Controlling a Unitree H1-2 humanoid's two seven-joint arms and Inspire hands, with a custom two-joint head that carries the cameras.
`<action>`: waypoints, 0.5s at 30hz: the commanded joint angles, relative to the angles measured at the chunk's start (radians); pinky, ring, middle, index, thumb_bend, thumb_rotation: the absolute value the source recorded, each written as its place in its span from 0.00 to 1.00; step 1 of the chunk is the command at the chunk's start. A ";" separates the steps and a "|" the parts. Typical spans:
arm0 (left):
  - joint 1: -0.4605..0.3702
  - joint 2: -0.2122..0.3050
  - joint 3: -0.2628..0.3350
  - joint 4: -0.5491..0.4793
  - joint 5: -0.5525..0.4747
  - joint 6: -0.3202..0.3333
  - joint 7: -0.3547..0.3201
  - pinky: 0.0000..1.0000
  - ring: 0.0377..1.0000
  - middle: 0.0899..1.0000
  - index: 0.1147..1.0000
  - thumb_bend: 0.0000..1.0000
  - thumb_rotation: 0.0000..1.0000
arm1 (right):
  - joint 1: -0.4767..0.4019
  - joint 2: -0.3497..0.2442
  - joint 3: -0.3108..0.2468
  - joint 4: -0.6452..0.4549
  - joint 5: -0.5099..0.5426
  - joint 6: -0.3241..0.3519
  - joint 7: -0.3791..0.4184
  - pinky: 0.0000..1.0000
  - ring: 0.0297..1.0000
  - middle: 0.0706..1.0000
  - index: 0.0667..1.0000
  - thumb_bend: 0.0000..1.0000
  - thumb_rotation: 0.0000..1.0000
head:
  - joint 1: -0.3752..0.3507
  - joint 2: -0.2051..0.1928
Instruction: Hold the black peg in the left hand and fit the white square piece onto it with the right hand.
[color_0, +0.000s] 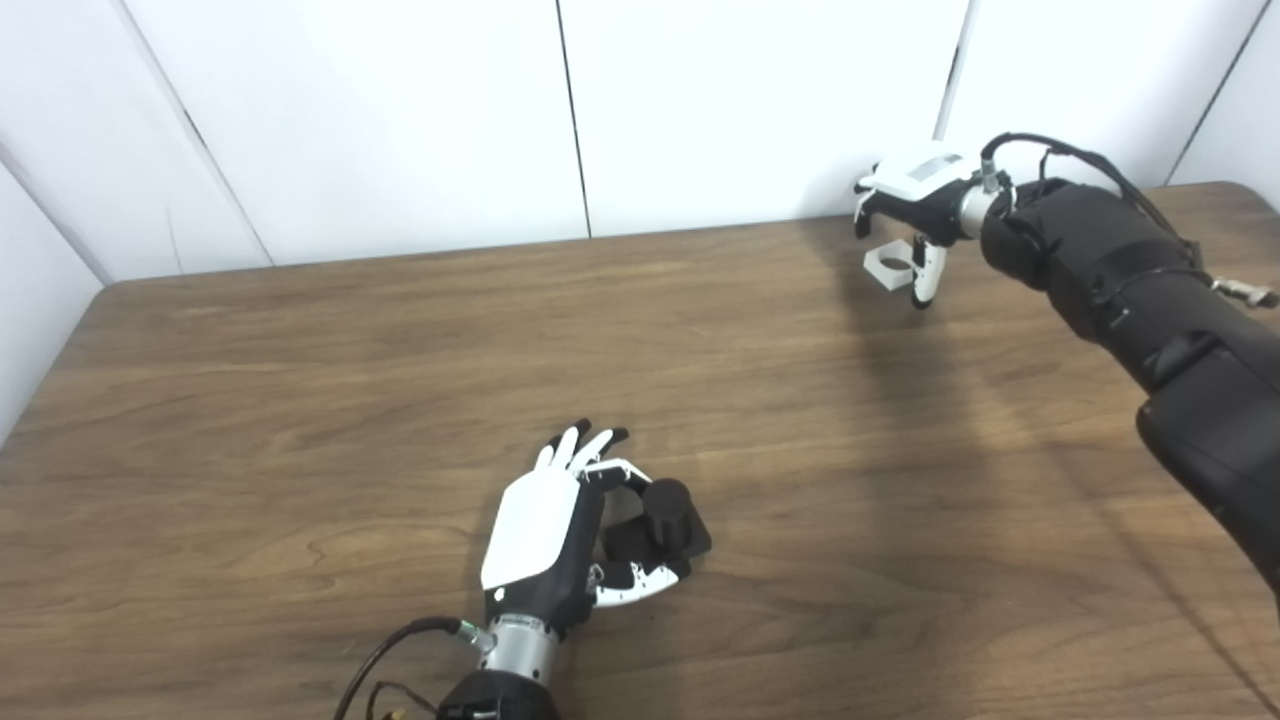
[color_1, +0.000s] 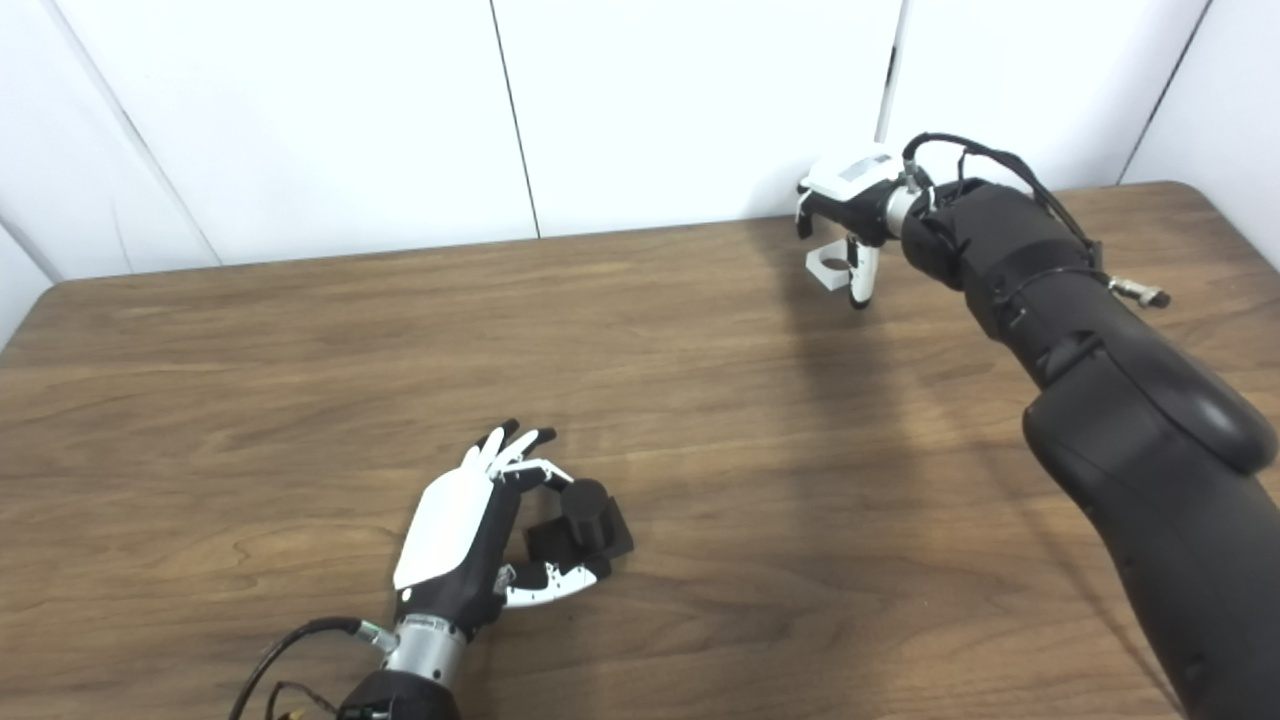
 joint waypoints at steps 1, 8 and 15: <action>0.019 0.010 -0.001 0.031 0.029 0.033 -0.028 1.00 1.00 0.91 0.43 0.52 0.06 | -0.090 -0.015 -0.011 -0.006 0.015 0.029 -0.024 1.00 1.00 0.95 0.73 0.88 0.12 | 0.000 0.001; 0.021 0.011 -0.003 0.026 0.039 0.037 -0.033 1.00 1.00 0.91 0.43 0.52 0.06 | -0.097 -0.016 -0.006 0.021 0.021 0.047 -0.023 1.00 1.00 0.95 0.73 0.88 0.13 | 0.000 0.005; 0.017 0.011 -0.003 0.027 0.038 0.034 -0.033 1.00 1.00 0.91 0.43 0.52 0.06 | -0.103 -0.016 -0.005 0.042 0.029 0.046 -0.022 1.00 1.00 0.94 0.72 0.87 0.11 | 0.000 0.006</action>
